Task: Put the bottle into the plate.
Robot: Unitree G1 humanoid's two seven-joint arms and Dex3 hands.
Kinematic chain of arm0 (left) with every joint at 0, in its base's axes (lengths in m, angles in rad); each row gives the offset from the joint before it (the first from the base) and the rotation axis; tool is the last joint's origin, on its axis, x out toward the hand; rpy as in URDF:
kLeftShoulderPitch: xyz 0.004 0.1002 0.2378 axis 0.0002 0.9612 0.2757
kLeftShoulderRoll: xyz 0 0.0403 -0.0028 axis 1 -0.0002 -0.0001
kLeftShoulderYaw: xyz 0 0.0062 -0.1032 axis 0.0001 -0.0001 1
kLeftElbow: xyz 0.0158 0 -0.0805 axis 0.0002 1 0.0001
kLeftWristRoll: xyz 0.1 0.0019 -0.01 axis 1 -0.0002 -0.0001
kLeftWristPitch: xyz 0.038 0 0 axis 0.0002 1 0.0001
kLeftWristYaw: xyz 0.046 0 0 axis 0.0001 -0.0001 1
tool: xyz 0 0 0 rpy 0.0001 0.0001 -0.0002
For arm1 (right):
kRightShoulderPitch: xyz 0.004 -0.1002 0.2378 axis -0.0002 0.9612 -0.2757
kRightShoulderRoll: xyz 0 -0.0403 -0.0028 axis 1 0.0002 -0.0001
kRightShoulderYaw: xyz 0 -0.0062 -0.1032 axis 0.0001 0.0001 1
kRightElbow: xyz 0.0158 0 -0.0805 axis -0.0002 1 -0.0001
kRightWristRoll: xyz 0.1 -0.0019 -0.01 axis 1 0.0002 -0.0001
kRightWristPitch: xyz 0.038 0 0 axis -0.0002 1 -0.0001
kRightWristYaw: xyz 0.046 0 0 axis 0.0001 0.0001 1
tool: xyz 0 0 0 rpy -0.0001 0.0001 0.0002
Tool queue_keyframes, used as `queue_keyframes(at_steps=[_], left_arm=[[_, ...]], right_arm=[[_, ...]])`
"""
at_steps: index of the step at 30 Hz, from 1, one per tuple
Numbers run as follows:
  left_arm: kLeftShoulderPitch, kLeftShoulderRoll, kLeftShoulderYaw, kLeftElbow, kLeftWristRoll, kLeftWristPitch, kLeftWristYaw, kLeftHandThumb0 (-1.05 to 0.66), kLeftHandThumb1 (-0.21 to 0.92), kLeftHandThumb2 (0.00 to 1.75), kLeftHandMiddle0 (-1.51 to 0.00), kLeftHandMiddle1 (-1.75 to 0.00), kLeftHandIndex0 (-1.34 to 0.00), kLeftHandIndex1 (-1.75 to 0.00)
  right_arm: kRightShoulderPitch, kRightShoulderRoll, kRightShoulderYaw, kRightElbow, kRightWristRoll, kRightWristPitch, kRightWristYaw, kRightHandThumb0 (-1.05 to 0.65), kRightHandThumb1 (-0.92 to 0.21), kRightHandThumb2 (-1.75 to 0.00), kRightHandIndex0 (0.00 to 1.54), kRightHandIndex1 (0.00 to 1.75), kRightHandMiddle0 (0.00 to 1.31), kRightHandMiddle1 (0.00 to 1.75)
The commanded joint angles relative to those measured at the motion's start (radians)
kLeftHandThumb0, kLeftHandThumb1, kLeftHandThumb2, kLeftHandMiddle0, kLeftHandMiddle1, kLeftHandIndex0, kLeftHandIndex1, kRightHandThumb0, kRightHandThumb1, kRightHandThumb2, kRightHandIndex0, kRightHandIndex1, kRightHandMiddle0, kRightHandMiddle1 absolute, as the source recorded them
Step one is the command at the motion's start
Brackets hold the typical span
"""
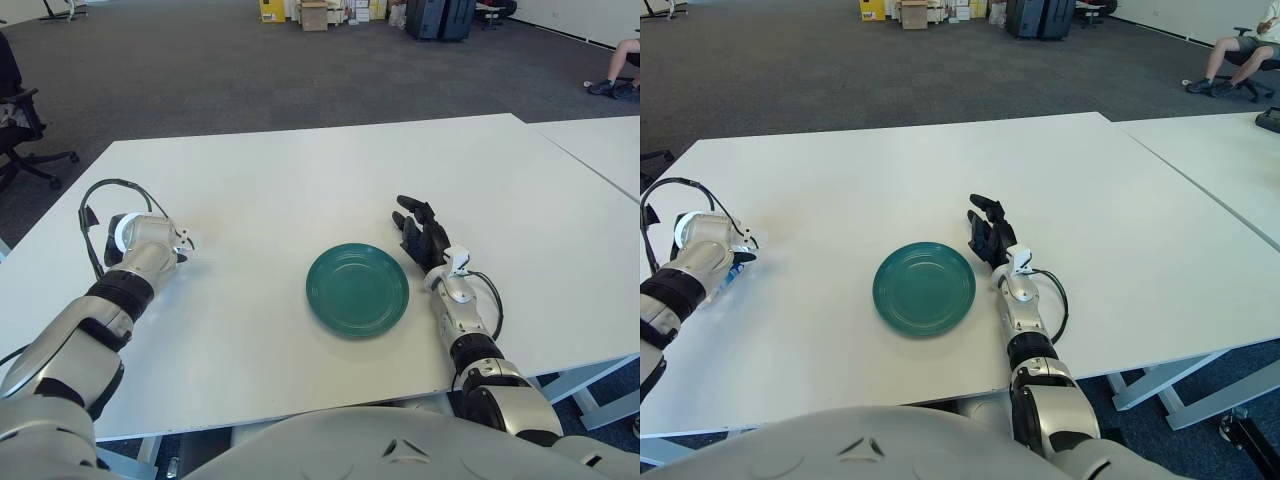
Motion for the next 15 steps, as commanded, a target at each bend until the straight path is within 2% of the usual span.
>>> queue_keyframes(at_steps=[1, 5, 8, 10, 11, 13, 15], left_arm=[[0.032, -0.048, -0.037, 0.060, -0.019, -0.051, 0.015, -0.97, 0.92, 0.38, -1.25, -1.75, -0.85, -1.75], [0.040, -0.057, -0.048, 0.096, -0.027, -0.085, 0.060, -0.92, 0.92, 0.35, -1.22, -1.75, -0.79, -1.75], [0.023, -0.100, -0.075, 0.263, -0.019, -0.153, 0.197, -0.83, 0.92, 0.29, -1.19, -1.75, -0.71, -1.75], [0.019, -0.114, -0.092, 0.313, -0.006, -0.159, 0.251, -0.76, 0.91, 0.26, -1.18, -1.75, -0.64, -1.75], [0.019, -0.119, -0.099, 0.329, -0.001, -0.155, 0.274, -0.64, 0.75, 0.54, -1.17, -1.75, -0.61, -1.71], [0.017, -0.130, -0.112, 0.363, 0.007, -0.147, 0.320, -0.55, 0.60, 0.82, -1.18, -1.75, -0.58, -1.70], [0.014, -0.139, -0.120, 0.391, 0.010, -0.142, 0.352, -0.50, 0.52, 0.95, -1.18, -1.75, -0.57, -1.68]], right_arm=[[0.013, -0.002, -0.006, 0.011, 0.015, 0.012, 0.004, -0.58, -0.92, -0.80, 0.36, 0.01, 0.00, 0.85], [0.016, -0.002, -0.005, 0.007, 0.015, 0.010, 0.009, -0.58, -0.92, -0.80, 0.36, 0.01, 0.00, 0.85], [0.021, 0.000, -0.005, -0.004, 0.018, 0.012, 0.013, -0.58, -0.92, -0.80, 0.36, 0.01, 0.00, 0.85], [0.022, 0.000, -0.006, -0.008, 0.019, 0.014, 0.014, -0.58, -0.92, -0.80, 0.36, 0.01, 0.00, 0.85], [0.023, 0.001, -0.005, -0.011, 0.019, 0.015, 0.014, -0.58, -0.92, -0.80, 0.36, 0.01, 0.00, 0.85], [0.026, 0.002, -0.005, -0.016, 0.019, 0.017, 0.015, -0.58, -0.92, -0.79, 0.36, 0.01, 0.00, 0.85], [0.027, 0.002, -0.006, -0.021, 0.020, 0.021, 0.016, -0.58, -0.92, -0.79, 0.36, 0.01, 0.00, 0.85]])
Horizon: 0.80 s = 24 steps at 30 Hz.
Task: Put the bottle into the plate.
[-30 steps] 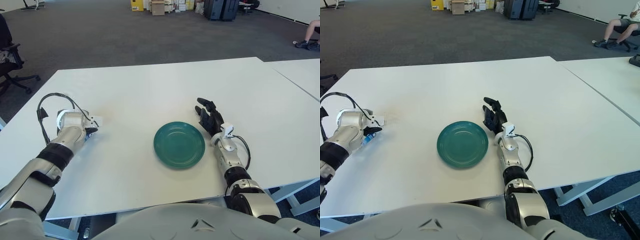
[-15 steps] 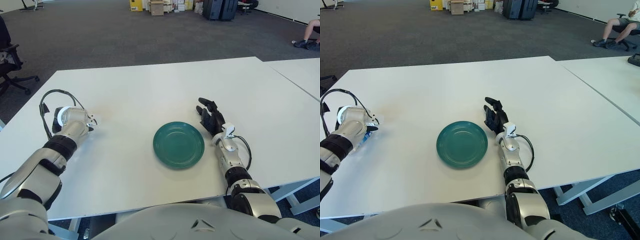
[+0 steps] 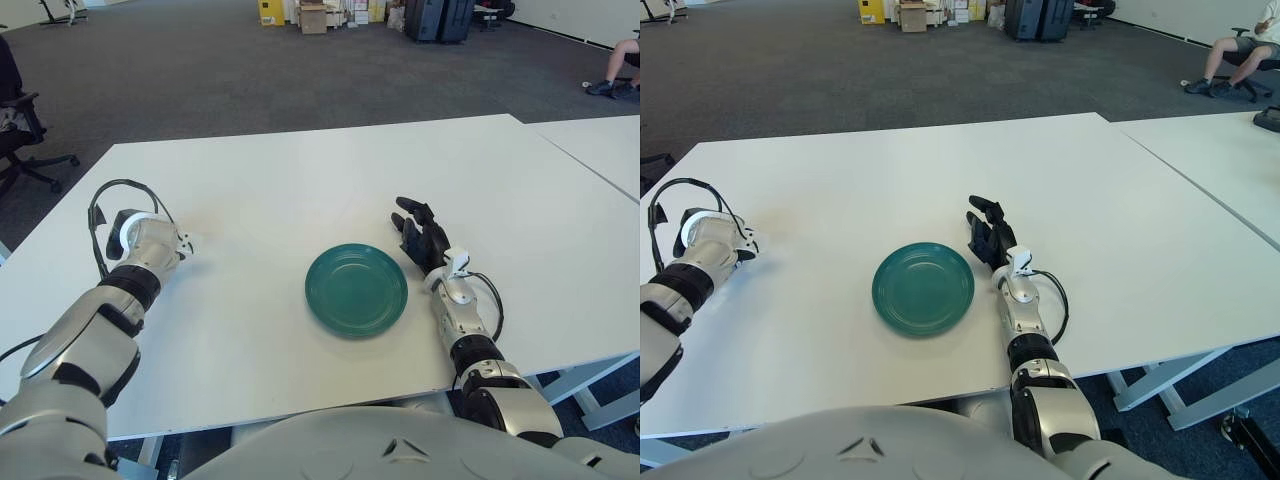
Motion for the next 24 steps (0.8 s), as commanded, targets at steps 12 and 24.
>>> queue_keyframes(at_steps=[12, 24], left_arm=[[0.054, -0.079, -0.058, 0.142, -0.037, -0.047, 0.079, -0.45, 0.45, 1.08, -1.18, -1.75, -0.56, -1.66], [0.155, -0.045, 0.189, 0.210, -0.258, -0.285, 0.842, -0.40, 0.60, 0.76, -1.04, -1.75, -0.59, -1.48]], right_arm=[[0.024, 0.004, -0.004, -0.023, 0.018, 0.029, -0.001, -0.58, -0.92, -0.79, 0.36, 0.01, 0.00, 0.86], [0.016, -0.014, -0.009, -0.006, 0.025, 0.025, 0.029, -0.60, -0.92, -0.81, 0.34, 0.00, 0.00, 0.87]])
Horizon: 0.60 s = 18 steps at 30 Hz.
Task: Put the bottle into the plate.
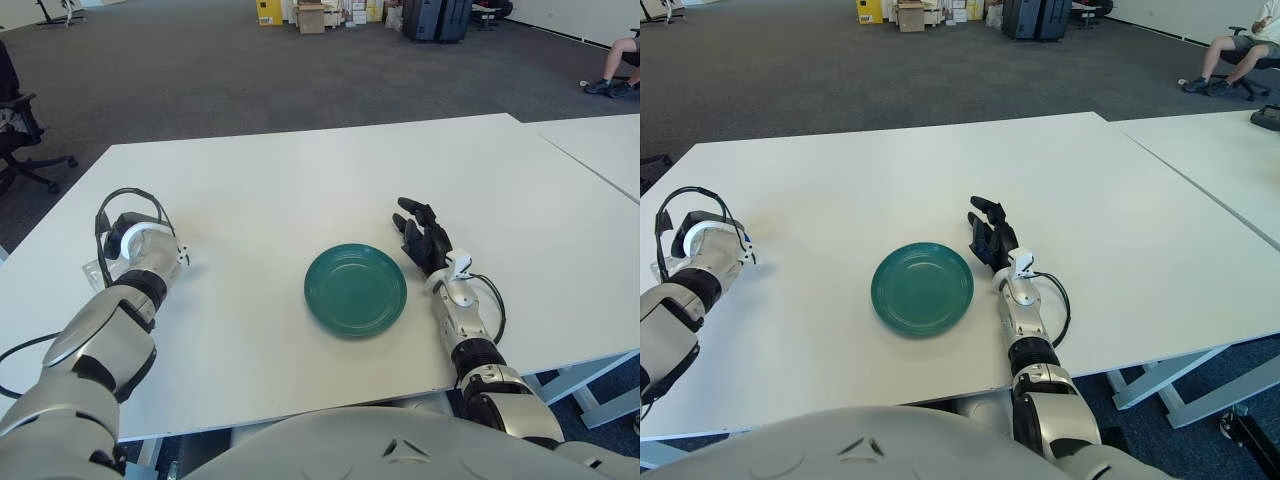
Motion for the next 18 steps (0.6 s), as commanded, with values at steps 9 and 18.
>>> queue_keyframes(at_steps=[9, 18], left_arm=[[0.146, -0.022, 0.180, 0.094, -0.223, -0.303, 0.570, -0.39, 0.69, 0.61, -1.01, -1.75, -0.57, -1.44], [0.136, -0.027, 0.168, 0.144, -0.234, -0.341, 0.705, -0.39, 0.68, 0.63, -0.99, -1.75, -0.57, -1.46]], right_arm=[[0.000, -0.011, -0.009, 0.025, 0.021, 0.011, 0.021, -0.59, -0.92, -0.81, 0.34, 0.00, 0.00, 0.85], [0.006, -0.009, -0.003, 0.020, 0.004, 0.013, -0.002, -0.59, -0.92, -0.81, 0.34, 0.00, 0.00, 0.85]])
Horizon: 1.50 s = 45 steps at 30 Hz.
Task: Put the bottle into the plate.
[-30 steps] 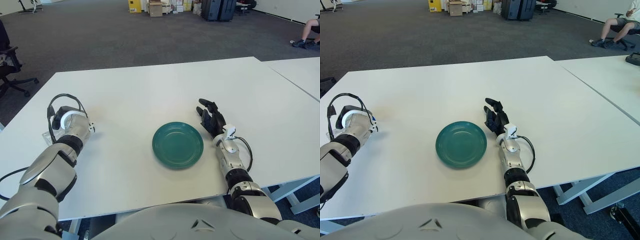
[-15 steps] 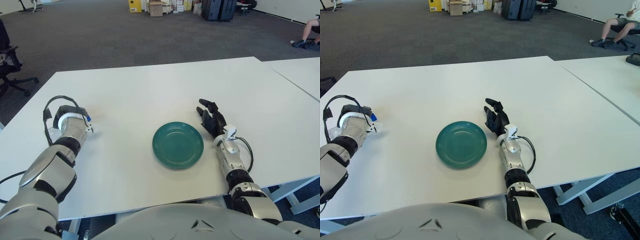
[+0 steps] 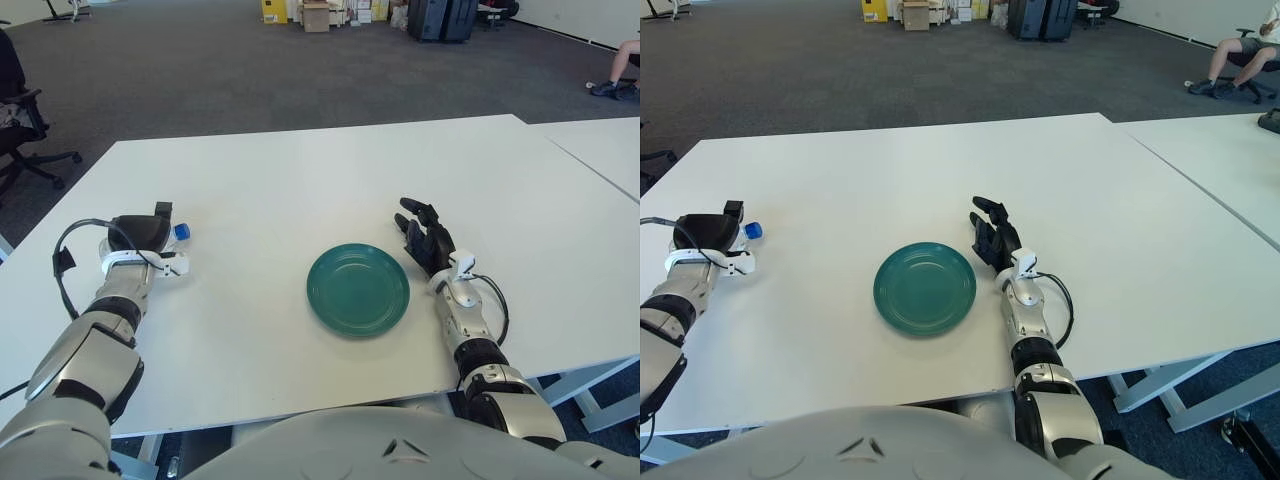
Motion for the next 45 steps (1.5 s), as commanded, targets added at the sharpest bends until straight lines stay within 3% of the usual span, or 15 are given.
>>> queue_keyframes(at_steps=[1, 6, 13, 16, 29, 45], left_arm=[[0.032, -0.041, -0.010, 0.030, -0.020, -0.038, 0.009, -0.39, 0.67, 0.64, -0.99, -1.75, -0.57, -1.46], [0.027, -0.040, 0.014, 0.031, -0.054, -0.045, 0.059, -0.40, 0.64, 0.71, -0.98, -1.75, -0.55, -1.50], [0.000, -0.047, 0.076, -0.004, -0.126, -0.066, 0.118, -0.42, 0.49, 1.06, -1.00, -1.75, -0.51, -1.71], [-0.007, -0.057, 0.110, -0.021, -0.161, -0.073, 0.151, -0.43, 0.45, 1.13, -1.02, -1.75, -0.51, -1.73], [0.014, -0.064, 0.196, -0.217, -0.242, -0.076, 0.154, -0.43, 0.43, 1.17, -1.08, -1.75, -0.52, -1.75], [0.005, -0.041, 0.206, -0.246, -0.227, -0.165, 0.154, -0.44, 0.40, 1.20, -1.10, -1.75, -0.54, -1.75]], right_arm=[[0.007, -0.003, 0.001, 0.012, 0.004, 0.018, -0.010, -0.59, -0.92, -0.81, 0.34, 0.00, 0.00, 0.84], [0.011, -0.004, 0.002, 0.010, 0.009, 0.018, -0.003, -0.59, -0.92, -0.81, 0.34, 0.00, 0.00, 0.83], [0.009, -0.007, -0.001, 0.012, 0.014, 0.024, 0.007, -0.60, -0.92, -0.81, 0.34, 0.00, 0.00, 0.82], [0.008, -0.007, -0.001, 0.012, 0.014, 0.025, 0.008, -0.59, -0.92, -0.81, 0.34, 0.00, 0.00, 0.82], [-0.001, -0.008, -0.005, 0.030, 0.021, 0.019, 0.019, -0.58, -0.92, -0.81, 0.35, 0.01, 0.00, 0.83], [-0.016, -0.006, -0.013, 0.058, 0.031, 0.003, 0.019, -0.59, -0.92, -0.82, 0.36, 0.01, 0.00, 0.91]])
